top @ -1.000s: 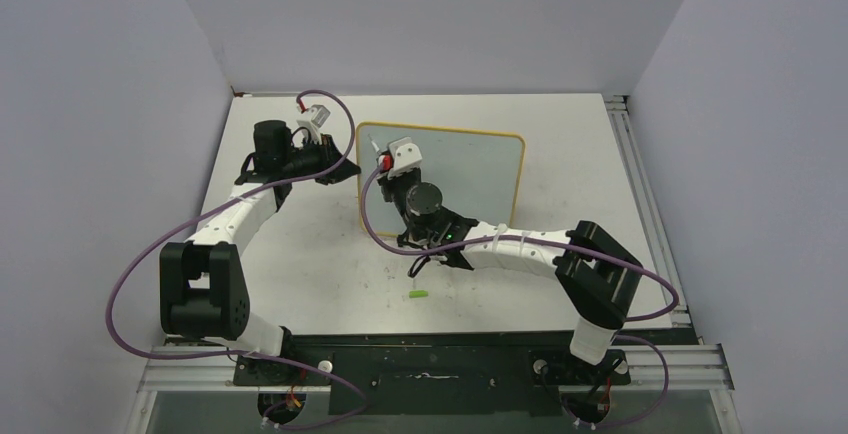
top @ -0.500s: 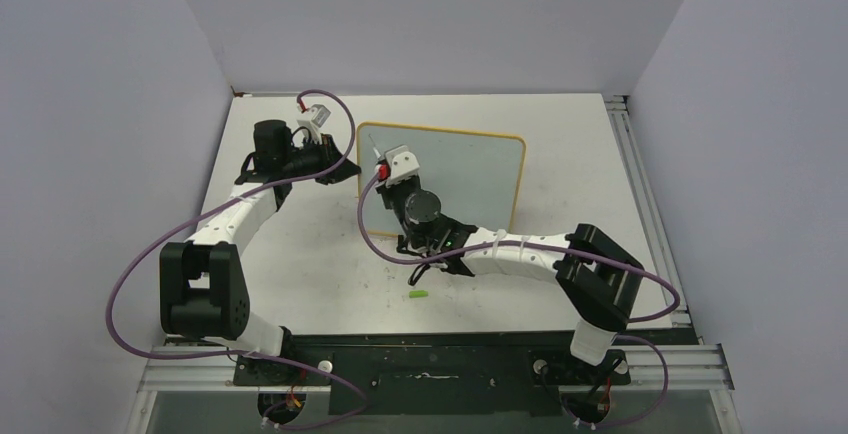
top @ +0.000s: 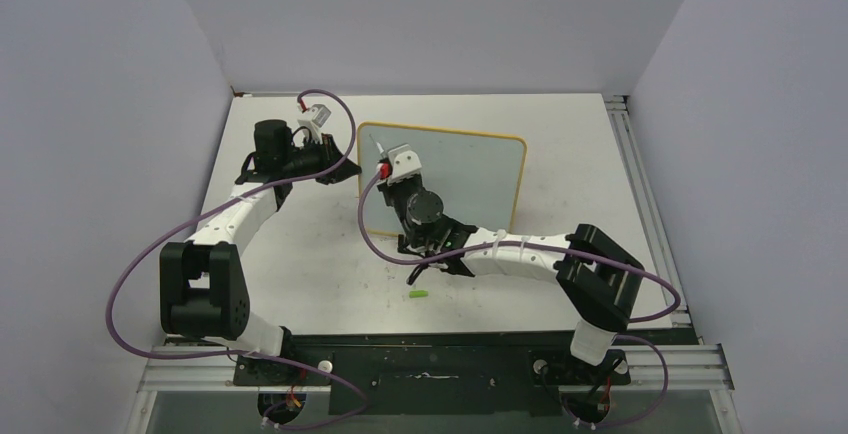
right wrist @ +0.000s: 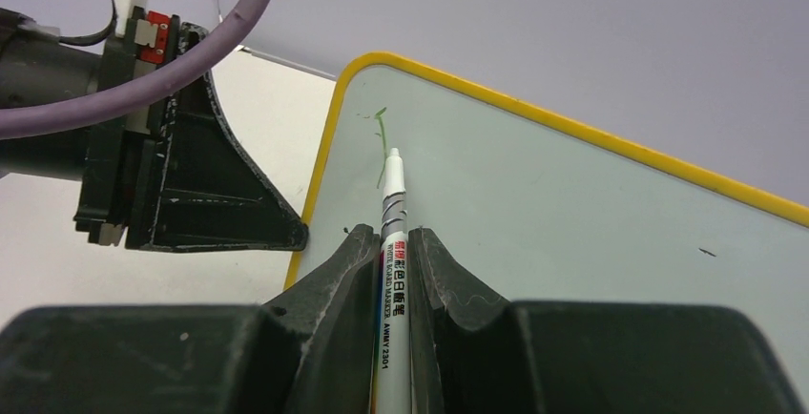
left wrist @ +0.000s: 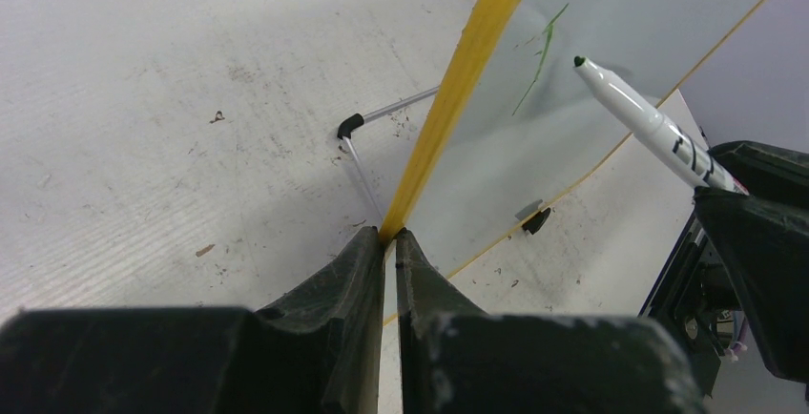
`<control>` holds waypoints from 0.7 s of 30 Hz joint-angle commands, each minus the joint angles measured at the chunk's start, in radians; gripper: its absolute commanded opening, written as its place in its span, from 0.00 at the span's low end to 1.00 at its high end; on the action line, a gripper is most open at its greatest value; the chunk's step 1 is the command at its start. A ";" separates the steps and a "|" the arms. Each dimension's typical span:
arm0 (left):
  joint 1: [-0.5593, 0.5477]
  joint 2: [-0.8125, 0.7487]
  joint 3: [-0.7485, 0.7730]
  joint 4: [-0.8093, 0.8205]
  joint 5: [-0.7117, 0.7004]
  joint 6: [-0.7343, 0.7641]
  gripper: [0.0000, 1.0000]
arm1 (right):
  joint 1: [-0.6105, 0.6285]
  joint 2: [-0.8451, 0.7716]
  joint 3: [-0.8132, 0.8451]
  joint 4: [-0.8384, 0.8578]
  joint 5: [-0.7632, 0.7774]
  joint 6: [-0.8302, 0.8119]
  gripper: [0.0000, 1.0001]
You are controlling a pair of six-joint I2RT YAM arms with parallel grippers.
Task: Write a sentence on the whiteboard
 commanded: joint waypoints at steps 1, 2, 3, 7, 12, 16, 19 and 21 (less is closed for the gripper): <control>-0.020 0.004 0.039 -0.009 0.043 -0.001 0.06 | -0.017 -0.062 0.007 0.063 0.008 -0.004 0.05; -0.020 0.005 0.039 -0.008 0.043 -0.001 0.06 | -0.019 -0.062 0.009 0.064 0.007 -0.004 0.05; -0.020 0.004 0.040 -0.008 0.043 -0.001 0.06 | -0.020 -0.062 0.008 0.067 0.005 -0.003 0.05; -0.020 0.005 0.039 -0.009 0.043 0.000 0.06 | -0.029 -0.062 0.009 0.072 0.003 -0.001 0.05; -0.022 0.005 0.040 -0.011 0.042 0.001 0.06 | -0.033 -0.058 0.013 0.076 0.003 -0.003 0.05; -0.022 0.004 0.040 -0.012 0.042 0.002 0.06 | -0.034 -0.053 0.018 0.066 0.004 -0.001 0.05; -0.022 0.003 0.040 -0.011 0.043 0.002 0.06 | -0.034 -0.051 0.014 0.055 0.000 0.006 0.05; -0.023 0.004 0.040 -0.011 0.041 0.002 0.06 | -0.032 -0.052 0.003 0.053 -0.002 0.012 0.05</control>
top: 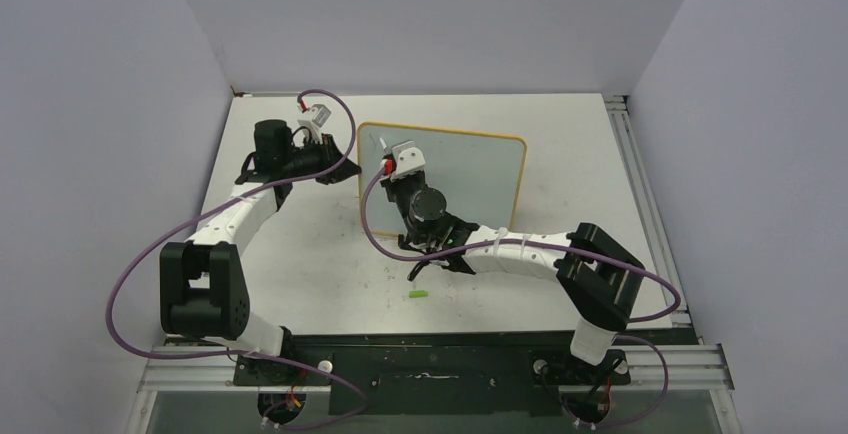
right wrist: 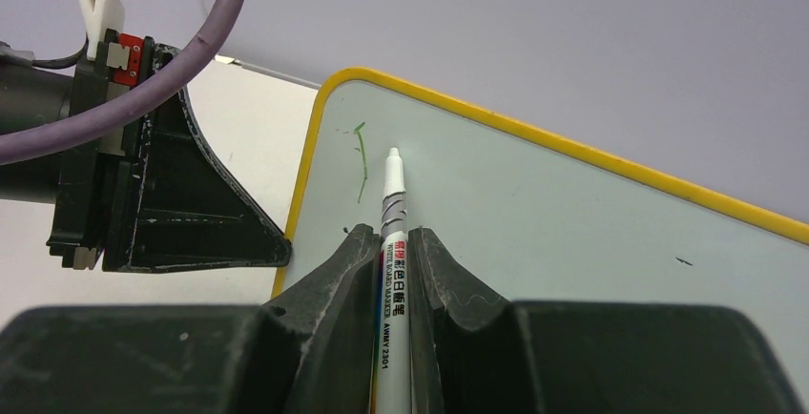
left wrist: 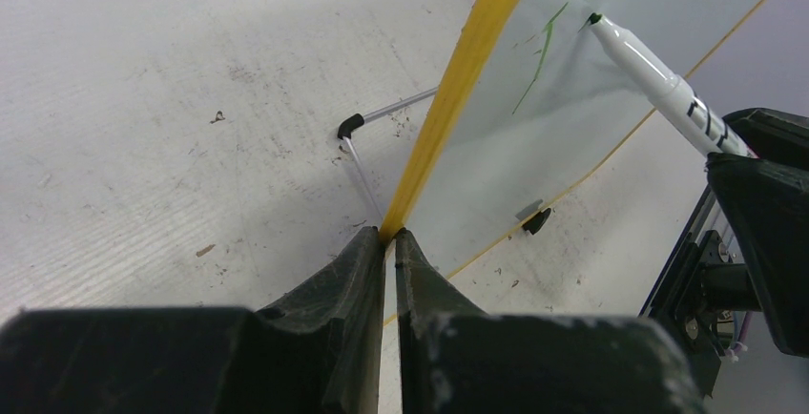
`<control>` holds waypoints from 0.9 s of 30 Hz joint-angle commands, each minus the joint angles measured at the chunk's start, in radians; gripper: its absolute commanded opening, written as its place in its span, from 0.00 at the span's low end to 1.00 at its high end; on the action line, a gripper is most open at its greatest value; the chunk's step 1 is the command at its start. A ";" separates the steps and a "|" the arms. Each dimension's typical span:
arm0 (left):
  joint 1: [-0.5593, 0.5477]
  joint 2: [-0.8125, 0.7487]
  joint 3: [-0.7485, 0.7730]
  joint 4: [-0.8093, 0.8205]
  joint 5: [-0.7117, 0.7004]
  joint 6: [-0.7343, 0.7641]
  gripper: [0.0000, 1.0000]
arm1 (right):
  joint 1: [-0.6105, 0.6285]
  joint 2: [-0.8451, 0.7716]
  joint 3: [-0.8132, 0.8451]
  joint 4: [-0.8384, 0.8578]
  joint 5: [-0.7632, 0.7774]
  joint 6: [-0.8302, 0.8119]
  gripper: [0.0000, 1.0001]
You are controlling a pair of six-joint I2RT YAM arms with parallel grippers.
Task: Write a sentence on the whiteboard
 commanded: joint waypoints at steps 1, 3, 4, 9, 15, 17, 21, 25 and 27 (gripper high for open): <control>-0.023 0.003 0.040 -0.012 0.043 0.001 0.06 | -0.006 -0.053 -0.003 0.031 -0.002 0.014 0.05; -0.024 0.004 0.040 -0.011 0.042 0.001 0.06 | -0.002 -0.053 -0.010 0.029 -0.004 0.018 0.05; -0.024 0.004 0.041 -0.012 0.043 0.001 0.06 | 0.002 -0.052 -0.011 0.028 -0.006 0.019 0.05; -0.024 0.003 0.041 -0.011 0.042 0.001 0.06 | 0.020 -0.041 -0.013 0.025 0.002 0.012 0.05; -0.024 0.003 0.041 -0.012 0.042 0.001 0.06 | 0.029 -0.028 -0.011 0.023 0.004 0.013 0.05; -0.023 0.004 0.042 -0.012 0.042 0.001 0.06 | 0.029 -0.025 -0.007 0.019 -0.004 0.013 0.05; -0.024 0.002 0.042 -0.012 0.043 0.001 0.06 | 0.031 -0.019 0.002 0.015 -0.007 0.016 0.05; -0.024 0.003 0.042 -0.012 0.043 0.001 0.06 | 0.031 -0.017 0.004 0.007 -0.009 0.019 0.05; -0.024 0.004 0.042 -0.013 0.044 0.001 0.06 | 0.031 -0.013 0.004 0.003 -0.010 0.021 0.05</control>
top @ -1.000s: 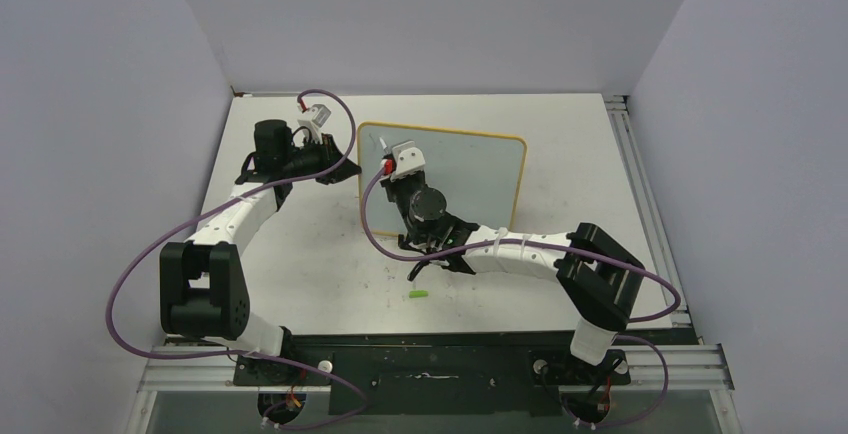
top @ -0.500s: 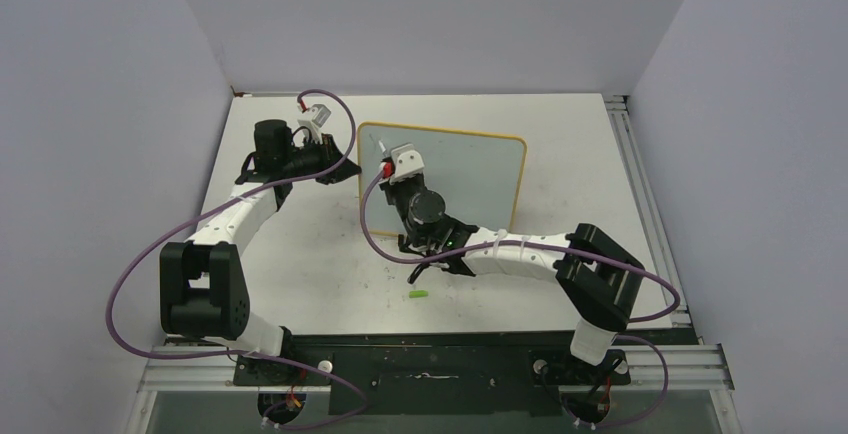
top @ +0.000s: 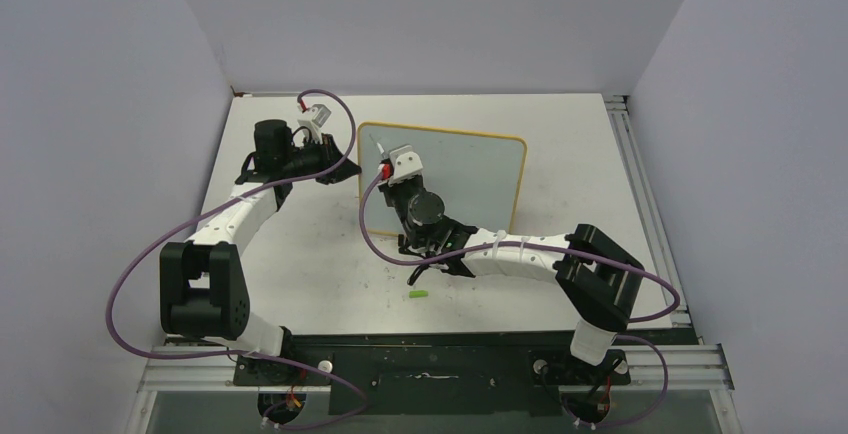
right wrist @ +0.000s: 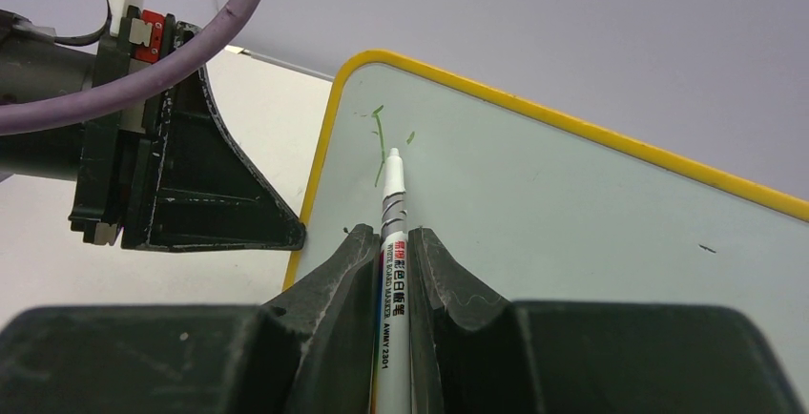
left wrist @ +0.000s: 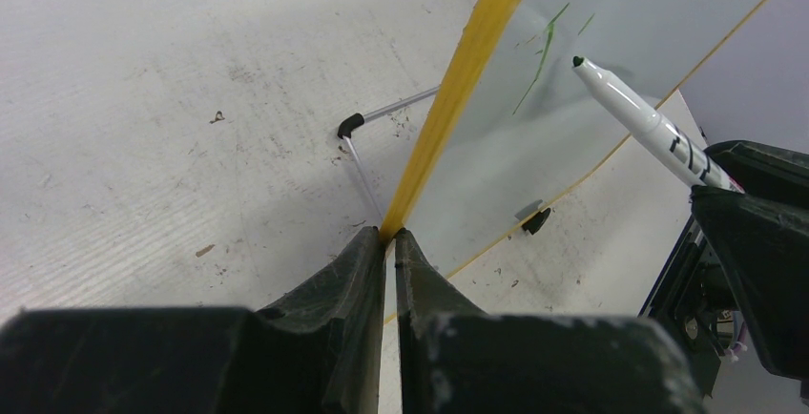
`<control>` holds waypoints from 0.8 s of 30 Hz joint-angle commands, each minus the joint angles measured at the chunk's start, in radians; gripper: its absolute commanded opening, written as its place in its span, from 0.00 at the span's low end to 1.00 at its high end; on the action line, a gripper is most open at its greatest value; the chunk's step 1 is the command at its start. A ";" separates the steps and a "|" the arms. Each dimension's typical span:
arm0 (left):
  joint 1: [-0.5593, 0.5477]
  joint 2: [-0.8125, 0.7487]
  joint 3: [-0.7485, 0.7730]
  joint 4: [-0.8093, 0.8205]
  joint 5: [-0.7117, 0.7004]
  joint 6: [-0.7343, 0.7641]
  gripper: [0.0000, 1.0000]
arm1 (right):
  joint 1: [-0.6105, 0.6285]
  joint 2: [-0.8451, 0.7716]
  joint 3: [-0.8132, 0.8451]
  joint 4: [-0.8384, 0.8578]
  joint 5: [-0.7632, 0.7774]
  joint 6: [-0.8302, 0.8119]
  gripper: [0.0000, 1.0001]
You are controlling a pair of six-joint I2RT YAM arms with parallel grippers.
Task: Write a sentence on the whiteboard
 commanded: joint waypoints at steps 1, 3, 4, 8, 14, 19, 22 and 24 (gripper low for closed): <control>-0.024 0.004 0.041 -0.014 0.044 0.002 0.06 | 0.007 -0.012 0.016 0.006 -0.010 0.016 0.05; -0.024 0.002 0.041 -0.014 0.044 0.002 0.06 | 0.008 -0.009 0.016 0.004 -0.010 0.018 0.05; -0.024 0.002 0.041 -0.014 0.044 0.001 0.06 | 0.007 -0.009 0.017 0.004 -0.009 0.019 0.05; -0.024 0.002 0.041 -0.013 0.044 0.002 0.06 | 0.007 -0.001 0.028 -0.001 -0.010 0.018 0.05; -0.024 0.002 0.041 -0.013 0.043 0.002 0.06 | 0.001 0.012 0.043 -0.013 -0.020 0.025 0.05; -0.024 0.000 0.041 -0.013 0.044 0.002 0.06 | 0.000 0.019 0.049 -0.017 -0.025 0.029 0.05; -0.024 0.001 0.040 -0.013 0.044 0.002 0.06 | 0.001 0.020 0.050 -0.014 -0.016 0.028 0.05; -0.024 0.001 0.041 -0.013 0.044 0.002 0.06 | 0.000 0.016 0.046 -0.006 -0.002 0.027 0.05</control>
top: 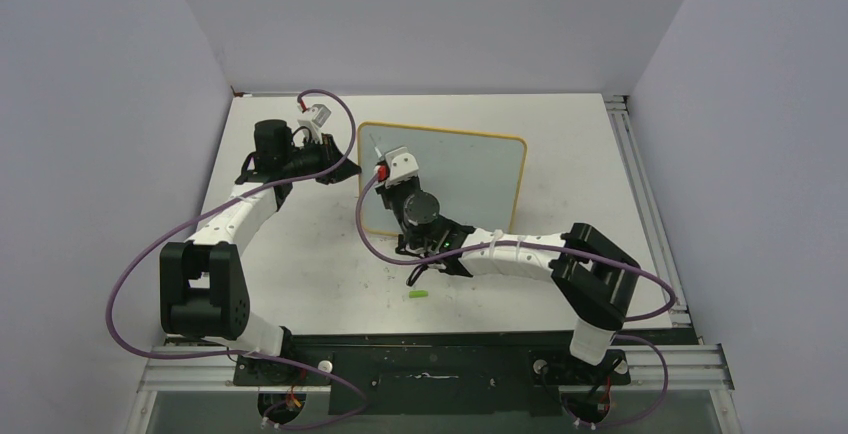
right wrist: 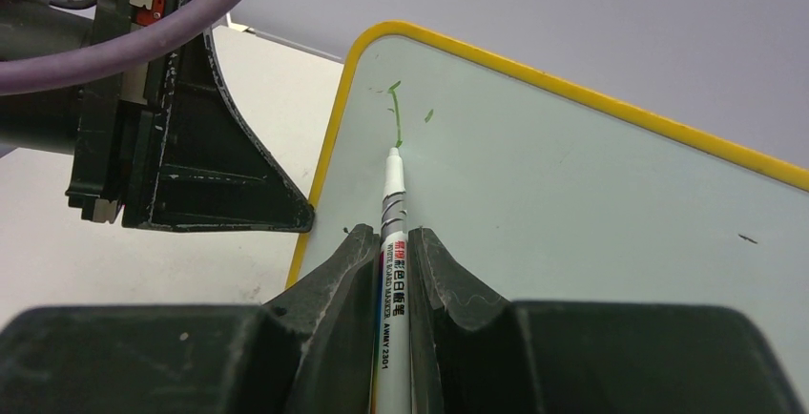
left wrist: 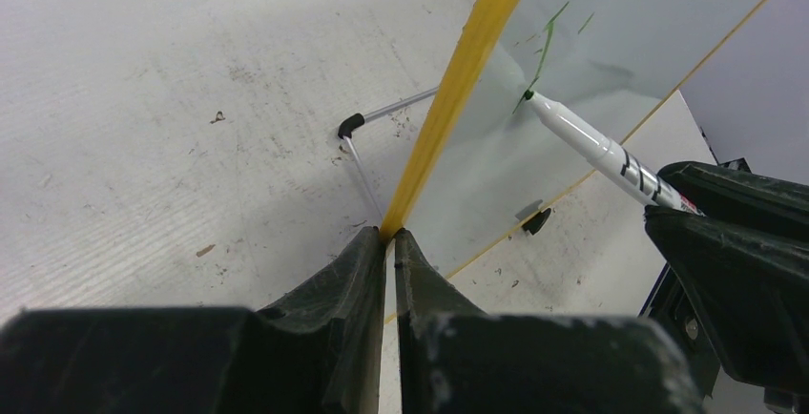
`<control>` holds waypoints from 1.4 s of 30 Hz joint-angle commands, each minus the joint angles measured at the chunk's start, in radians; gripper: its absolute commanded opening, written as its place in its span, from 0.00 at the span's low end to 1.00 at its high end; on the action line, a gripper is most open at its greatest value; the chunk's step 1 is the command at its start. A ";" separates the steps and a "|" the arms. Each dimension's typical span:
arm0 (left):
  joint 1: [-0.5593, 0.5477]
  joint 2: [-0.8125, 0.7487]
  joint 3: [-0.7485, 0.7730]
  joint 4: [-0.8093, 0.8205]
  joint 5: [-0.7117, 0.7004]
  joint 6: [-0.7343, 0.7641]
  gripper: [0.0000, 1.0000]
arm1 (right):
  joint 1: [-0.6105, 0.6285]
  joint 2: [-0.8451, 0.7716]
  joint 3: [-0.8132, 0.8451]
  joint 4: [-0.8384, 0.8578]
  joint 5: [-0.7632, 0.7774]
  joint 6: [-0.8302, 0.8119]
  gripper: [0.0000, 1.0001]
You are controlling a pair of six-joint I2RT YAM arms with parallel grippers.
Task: Write a sentence on the whiteboard
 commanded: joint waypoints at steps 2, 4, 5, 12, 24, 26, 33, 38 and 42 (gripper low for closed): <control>-0.024 0.000 0.041 -0.012 0.045 0.001 0.06 | -0.001 -0.005 0.032 0.038 0.020 0.006 0.05; -0.023 0.000 0.041 -0.012 0.045 0.001 0.06 | -0.004 -0.011 0.031 0.044 0.027 0.002 0.05; -0.024 0.001 0.043 -0.012 0.045 0.002 0.06 | -0.006 -0.013 0.029 0.047 0.030 0.002 0.05; -0.024 0.001 0.043 -0.012 0.044 0.002 0.06 | -0.018 -0.024 0.031 0.058 0.044 -0.008 0.05; -0.024 0.000 0.043 -0.014 0.045 0.003 0.06 | -0.037 -0.036 0.037 0.065 0.043 -0.019 0.05; -0.024 0.000 0.042 -0.013 0.045 0.003 0.06 | -0.036 -0.037 0.038 0.066 0.044 -0.021 0.05; -0.024 0.001 0.043 -0.014 0.045 0.003 0.06 | -0.039 -0.049 0.034 0.074 0.047 -0.032 0.05; -0.024 -0.001 0.042 -0.014 0.044 0.003 0.06 | -0.041 -0.052 0.036 0.077 0.050 -0.034 0.05; -0.024 0.001 0.043 -0.015 0.042 0.003 0.06 | -0.038 -0.060 0.030 0.075 0.047 -0.034 0.05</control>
